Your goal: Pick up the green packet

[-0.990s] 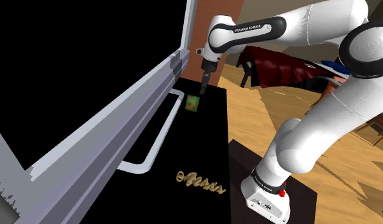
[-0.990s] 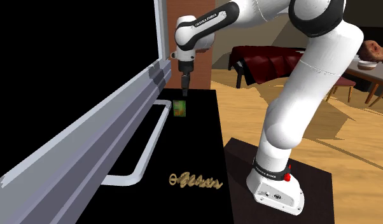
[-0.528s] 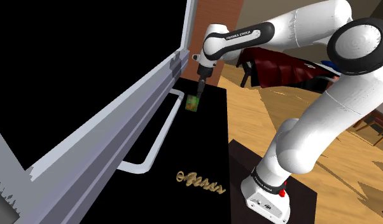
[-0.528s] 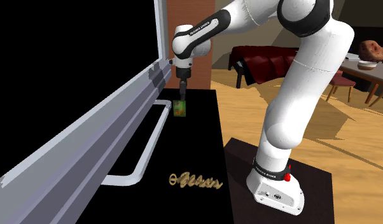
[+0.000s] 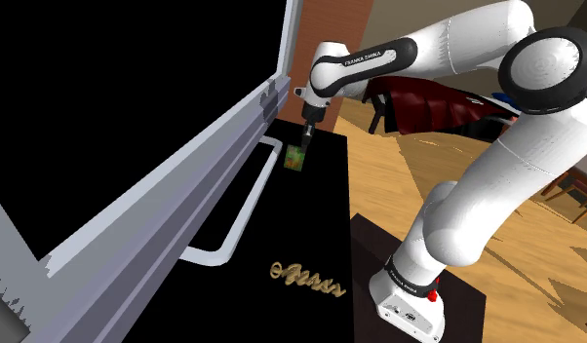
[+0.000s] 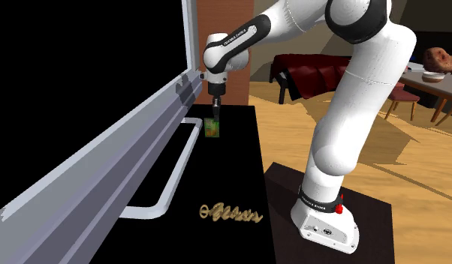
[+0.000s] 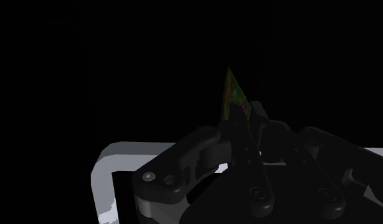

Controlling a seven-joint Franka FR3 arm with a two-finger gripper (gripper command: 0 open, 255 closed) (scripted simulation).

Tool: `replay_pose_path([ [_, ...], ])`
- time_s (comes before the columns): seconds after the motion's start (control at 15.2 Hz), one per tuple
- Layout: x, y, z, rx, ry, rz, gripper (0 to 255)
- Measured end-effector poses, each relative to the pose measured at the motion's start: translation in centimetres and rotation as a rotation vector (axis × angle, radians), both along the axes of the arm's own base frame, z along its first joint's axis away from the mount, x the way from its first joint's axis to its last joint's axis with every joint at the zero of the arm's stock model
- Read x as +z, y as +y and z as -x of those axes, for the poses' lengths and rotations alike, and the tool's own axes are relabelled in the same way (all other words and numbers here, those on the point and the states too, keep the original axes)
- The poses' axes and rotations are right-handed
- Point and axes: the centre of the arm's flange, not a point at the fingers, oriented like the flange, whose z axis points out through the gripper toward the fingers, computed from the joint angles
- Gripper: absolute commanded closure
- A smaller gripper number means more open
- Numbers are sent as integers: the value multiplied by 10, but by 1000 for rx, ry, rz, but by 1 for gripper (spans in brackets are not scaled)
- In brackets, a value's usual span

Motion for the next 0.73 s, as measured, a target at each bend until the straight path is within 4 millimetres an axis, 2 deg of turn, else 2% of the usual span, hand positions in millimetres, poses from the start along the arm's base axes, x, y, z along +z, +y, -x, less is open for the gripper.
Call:
replay_pose_path([
  [0.4, 2, 0, -1, 0, 0, 0, 255],
  [0.73, 27, 0, 1, 0, 0, 0, 255],
])
